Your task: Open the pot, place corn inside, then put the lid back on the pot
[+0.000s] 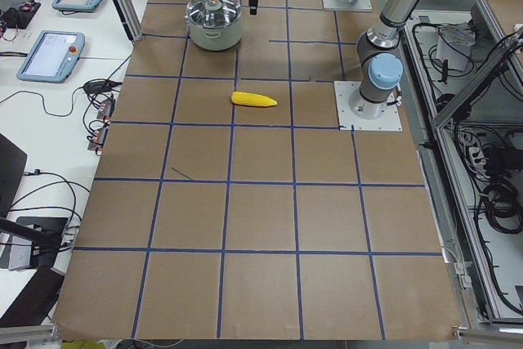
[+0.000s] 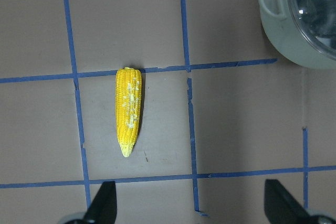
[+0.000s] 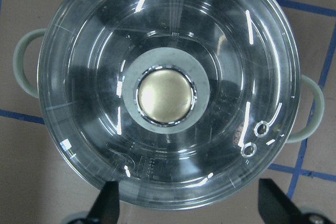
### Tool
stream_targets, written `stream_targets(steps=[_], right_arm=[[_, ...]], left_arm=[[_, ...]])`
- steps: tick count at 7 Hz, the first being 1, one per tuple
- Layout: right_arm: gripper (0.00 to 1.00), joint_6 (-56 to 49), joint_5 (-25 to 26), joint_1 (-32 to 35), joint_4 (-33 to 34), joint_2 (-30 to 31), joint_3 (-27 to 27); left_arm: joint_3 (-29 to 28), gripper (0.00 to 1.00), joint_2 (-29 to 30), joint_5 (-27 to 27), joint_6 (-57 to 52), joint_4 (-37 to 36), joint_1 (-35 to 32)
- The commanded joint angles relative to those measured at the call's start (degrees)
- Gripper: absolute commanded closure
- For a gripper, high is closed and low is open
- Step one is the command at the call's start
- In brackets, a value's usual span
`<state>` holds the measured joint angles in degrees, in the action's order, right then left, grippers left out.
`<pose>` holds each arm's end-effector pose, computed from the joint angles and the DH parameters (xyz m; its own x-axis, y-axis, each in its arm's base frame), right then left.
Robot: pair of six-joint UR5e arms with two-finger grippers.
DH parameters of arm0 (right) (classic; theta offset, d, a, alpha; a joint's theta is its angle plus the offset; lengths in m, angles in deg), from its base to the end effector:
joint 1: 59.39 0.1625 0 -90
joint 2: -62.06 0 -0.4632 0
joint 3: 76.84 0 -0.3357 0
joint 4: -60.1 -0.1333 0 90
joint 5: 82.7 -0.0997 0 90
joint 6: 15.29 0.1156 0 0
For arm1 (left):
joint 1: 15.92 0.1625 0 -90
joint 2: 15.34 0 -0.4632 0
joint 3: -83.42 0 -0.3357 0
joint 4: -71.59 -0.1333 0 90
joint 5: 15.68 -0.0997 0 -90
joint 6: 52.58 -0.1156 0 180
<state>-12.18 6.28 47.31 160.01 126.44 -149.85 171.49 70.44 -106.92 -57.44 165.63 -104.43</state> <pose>0.3120 -0.5688 0.4165 -0.9717 -0.2353 -0.0190 -0.2349 0.9718 -0.0213 -0.1203 -0.4068 0.5486 -0.9980 0.0579 -0.0247 0.0588 0.9977 -0.0349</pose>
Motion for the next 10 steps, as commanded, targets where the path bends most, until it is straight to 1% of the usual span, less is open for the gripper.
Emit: stream_targets(steps=[1,2,3,4,5,10], right_arm=[[0.08,-4.58,-0.21,0.08,0.64,-2.59,2.68],[0.08,-6.16,-0.21,0.08,0.63,-2.68,3.04],[0.08,-2.70,-0.12,0.08,0.63,-2.68,3.05],[0.07,7.95,0.57,0.08,0.63,-3.47,3.31],[0.07,12.41,1.02,0.17,0.63,-4.43,3.92],[0.08,13.59,1.28,0.17,0.63,-7.95,8.14]], left_arm=[[0.35,0.00,0.00,0.02,-0.07,-0.26,0.00],[0.43,0.00,0.09,0.02,-0.07,-0.26,0.00],[0.43,0.00,0.18,0.02,-0.07,-0.26,0.00],[0.43,0.00,0.18,0.02,-0.07,-0.26,0.00],[0.43,0.00,0.18,0.02,-0.07,-0.26,0.00],[0.52,0.00,0.18,0.02,-0.07,-0.26,0.00]])
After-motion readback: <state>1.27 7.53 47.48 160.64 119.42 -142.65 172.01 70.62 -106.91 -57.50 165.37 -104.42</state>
